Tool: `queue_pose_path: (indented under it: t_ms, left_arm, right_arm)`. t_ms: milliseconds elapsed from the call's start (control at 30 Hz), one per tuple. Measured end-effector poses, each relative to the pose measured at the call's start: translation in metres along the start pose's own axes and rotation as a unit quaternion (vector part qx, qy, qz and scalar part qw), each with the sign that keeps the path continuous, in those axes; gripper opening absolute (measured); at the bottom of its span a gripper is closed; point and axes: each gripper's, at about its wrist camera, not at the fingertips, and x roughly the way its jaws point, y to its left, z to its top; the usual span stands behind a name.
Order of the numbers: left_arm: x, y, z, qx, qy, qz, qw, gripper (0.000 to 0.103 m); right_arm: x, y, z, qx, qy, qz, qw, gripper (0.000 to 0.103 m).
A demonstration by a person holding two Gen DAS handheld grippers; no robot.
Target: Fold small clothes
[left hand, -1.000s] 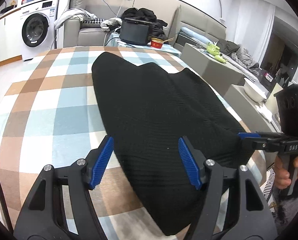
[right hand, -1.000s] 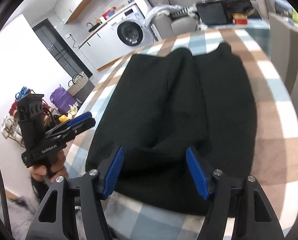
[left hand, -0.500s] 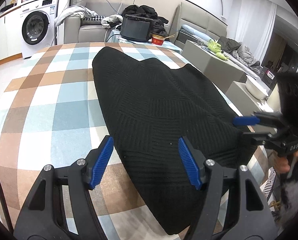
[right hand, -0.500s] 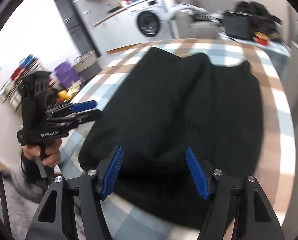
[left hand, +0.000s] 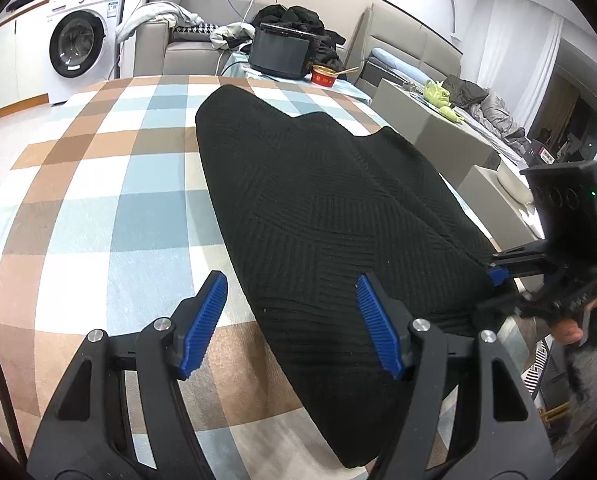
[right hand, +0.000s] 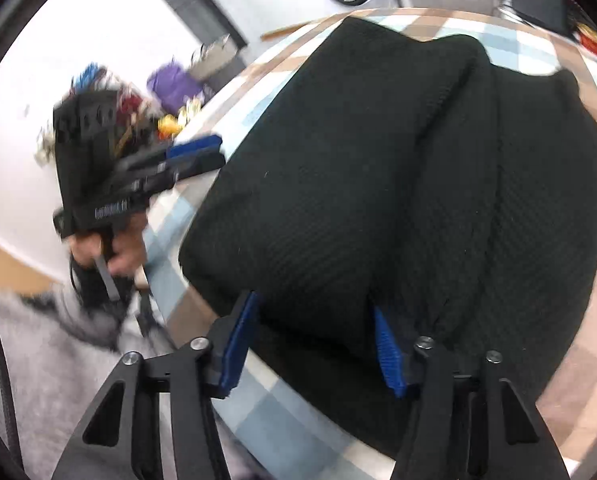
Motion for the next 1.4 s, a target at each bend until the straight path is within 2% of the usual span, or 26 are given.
queue_pose_path:
  t_ms: [33, 67, 100, 133, 200, 267, 333, 400, 433, 467, 533, 600, 633, 667, 767, 933, 1033, 1100, 1133, 1167, 1200, 1267, 1400]
  left_arm:
    - [0.0, -0.001, 0.0, 0.001, 0.0, 0.001, 1.0, 0.065]
    - [-0.001, -0.001, 0.0, 0.003, -0.001, 0.001, 1.0, 0.065]
    - [-0.001, -0.002, 0.001, 0.004, -0.003, 0.002, 1.0, 0.065]
    - [-0.003, -0.002, 0.001, 0.003, -0.005, 0.002, 1.0, 0.065]
    - [-0.004, -0.002, 0.002, 0.0, -0.007, 0.001, 1.0, 0.065]
    - [-0.006, -0.001, 0.002, -0.001, -0.009, 0.001, 1.0, 0.065]
    - [-0.005, -0.002, 0.002, 0.0, -0.005, 0.001, 1.0, 0.065]
    - [-0.001, -0.005, 0.001, 0.003, 0.005, 0.0, 1.0, 0.065]
    - [0.002, -0.008, -0.001, 0.006, 0.015, -0.002, 0.9999, 0.065]
    - [0.004, -0.01, -0.003, 0.01, 0.02, -0.004, 0.9998, 0.065]
    - [0.006, -0.018, -0.007, 0.023, 0.027, -0.009, 0.9993, 0.065]
    - [0.009, -0.027, -0.01, 0.037, 0.034, -0.012, 0.9987, 0.066]
    - [0.011, -0.031, -0.012, 0.045, 0.038, -0.013, 0.9982, 0.067]
    - [0.013, -0.035, -0.014, 0.053, 0.042, -0.012, 0.9977, 0.069]
    - [0.019, -0.044, -0.021, 0.081, 0.049, 0.002, 0.9955, 0.072]
    - [0.018, -0.04, -0.019, 0.067, 0.047, -0.008, 0.9966, 0.072]
    - [0.015, -0.033, -0.016, 0.054, 0.042, -0.01, 0.9976, 0.072]
    - [0.013, -0.028, -0.014, 0.046, 0.039, -0.008, 0.9981, 0.072]
    - [0.012, -0.026, -0.013, 0.039, 0.038, -0.009, 0.9985, 0.072]
    - [0.012, -0.024, -0.012, 0.036, 0.036, -0.01, 0.9987, 0.072]
    - [0.01, -0.022, -0.01, 0.031, 0.032, -0.01, 0.999, 0.072]
    - [0.001, -0.018, -0.008, 0.022, 0.011, -0.006, 0.9997, 0.072]
    - [-0.017, -0.007, 0.002, 0.005, -0.016, -0.011, 0.9998, 0.072]
  right_arm:
    - [0.0, -0.003, 0.0, 0.008, -0.009, -0.002, 1.0, 0.037]
    - [0.0, -0.004, 0.0, 0.014, -0.013, -0.009, 1.0, 0.021]
    - [-0.002, -0.004, 0.002, 0.016, -0.019, -0.017, 1.0, 0.011]
    - [-0.008, 0.001, 0.003, 0.008, -0.037, -0.018, 0.999, 0.008]
    - [-0.024, 0.017, 0.004, -0.028, -0.08, -0.033, 0.996, 0.007]
    - [-0.038, 0.024, 0.005, -0.022, -0.099, -0.041, 0.994, 0.007]
    - [-0.04, 0.015, 0.0, 0.011, -0.085, -0.053, 0.995, 0.007]
    - [-0.024, -0.003, -0.009, 0.056, -0.046, -0.096, 0.993, 0.007]
    - [-0.018, -0.008, -0.012, 0.065, -0.027, -0.099, 0.993, 0.009]
    - [-0.017, -0.011, -0.014, 0.068, -0.028, -0.087, 0.993, 0.011]
    - [-0.027, -0.01, -0.014, 0.062, -0.044, -0.078, 0.994, 0.016]
    - [-0.043, -0.013, -0.011, 0.058, -0.07, -0.083, 0.992, 0.029]
    - [-0.049, -0.017, -0.009, 0.062, -0.084, -0.087, 0.991, 0.041]
    - [-0.053, -0.022, -0.008, 0.068, -0.092, -0.091, 0.989, 0.044]
    - [-0.051, -0.043, -0.001, 0.096, -0.1, -0.115, 0.984, 0.044]
    - [-0.027, -0.062, 0.007, 0.128, -0.1, -0.082, 0.983, 0.044]
    - [-0.021, -0.067, 0.012, 0.132, -0.12, -0.06, 0.982, 0.044]
    - [-0.017, -0.069, 0.015, 0.131, -0.127, -0.061, 0.981, 0.041]
    - [-0.015, -0.069, 0.017, 0.128, -0.128, -0.069, 0.981, 0.03]
    - [-0.013, -0.068, 0.018, 0.125, -0.127, -0.078, 0.981, 0.014]
    - [-0.01, -0.066, 0.02, 0.116, -0.124, -0.088, 0.981, 0.005]
    - [-0.013, -0.053, 0.023, 0.089, -0.133, -0.114, 0.981, 0.005]
    - [-0.053, -0.013, 0.027, 0.044, -0.181, -0.158, 0.97, 0.004]
